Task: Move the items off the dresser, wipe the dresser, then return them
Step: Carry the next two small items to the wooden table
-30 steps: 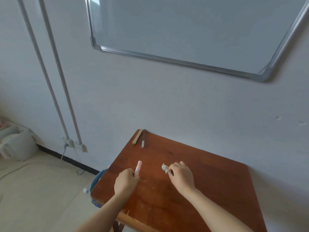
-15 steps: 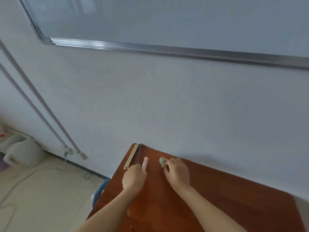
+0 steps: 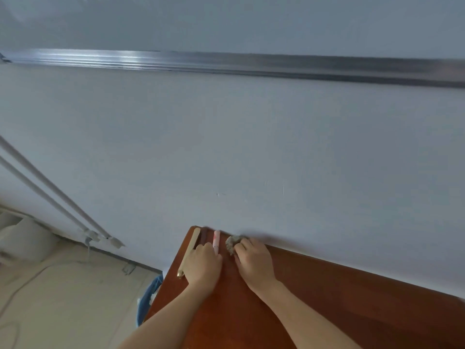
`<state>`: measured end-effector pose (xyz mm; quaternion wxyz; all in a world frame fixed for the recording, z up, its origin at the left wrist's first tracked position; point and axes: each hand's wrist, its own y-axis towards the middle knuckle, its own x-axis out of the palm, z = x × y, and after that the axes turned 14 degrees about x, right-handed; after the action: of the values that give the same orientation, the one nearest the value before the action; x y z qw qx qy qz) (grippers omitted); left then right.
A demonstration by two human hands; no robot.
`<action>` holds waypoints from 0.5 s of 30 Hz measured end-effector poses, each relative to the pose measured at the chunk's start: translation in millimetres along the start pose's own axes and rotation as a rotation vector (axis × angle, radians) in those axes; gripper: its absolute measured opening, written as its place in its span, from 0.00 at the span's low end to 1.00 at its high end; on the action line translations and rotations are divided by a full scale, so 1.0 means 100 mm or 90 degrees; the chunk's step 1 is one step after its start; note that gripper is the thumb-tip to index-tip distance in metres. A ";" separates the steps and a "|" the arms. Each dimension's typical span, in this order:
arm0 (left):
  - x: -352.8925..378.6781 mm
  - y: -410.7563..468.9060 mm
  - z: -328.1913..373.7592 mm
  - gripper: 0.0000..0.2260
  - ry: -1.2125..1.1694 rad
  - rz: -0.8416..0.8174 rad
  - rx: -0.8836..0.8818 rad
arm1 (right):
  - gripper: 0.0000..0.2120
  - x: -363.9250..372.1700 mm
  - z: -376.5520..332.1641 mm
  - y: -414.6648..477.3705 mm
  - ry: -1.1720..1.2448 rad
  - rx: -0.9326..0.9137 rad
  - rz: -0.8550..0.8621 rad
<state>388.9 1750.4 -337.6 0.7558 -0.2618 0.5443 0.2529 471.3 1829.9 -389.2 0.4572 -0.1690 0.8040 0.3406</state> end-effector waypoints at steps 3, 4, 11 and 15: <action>-0.02 -0.03 -0.01 0.16 -0.012 0.008 0.008 | 0.11 0.02 0.00 -0.01 -0.007 0.016 -0.044; -0.02 -0.04 -0.01 0.15 -0.016 0.008 0.016 | 0.12 0.02 -0.01 -0.01 -0.008 0.018 -0.060; -0.10 -0.11 -0.15 0.18 -0.042 0.051 0.064 | 0.14 -0.13 -0.08 -0.07 -0.021 0.042 -0.150; -0.17 -0.08 -0.33 0.11 -0.023 0.015 0.136 | 0.06 -0.34 -0.10 -0.11 -0.063 0.062 -0.146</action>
<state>367.2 1720.9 -329.2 0.7862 -0.1687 0.5573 0.2070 489.6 1813.6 -361.2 0.5396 -0.2203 0.7717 0.2546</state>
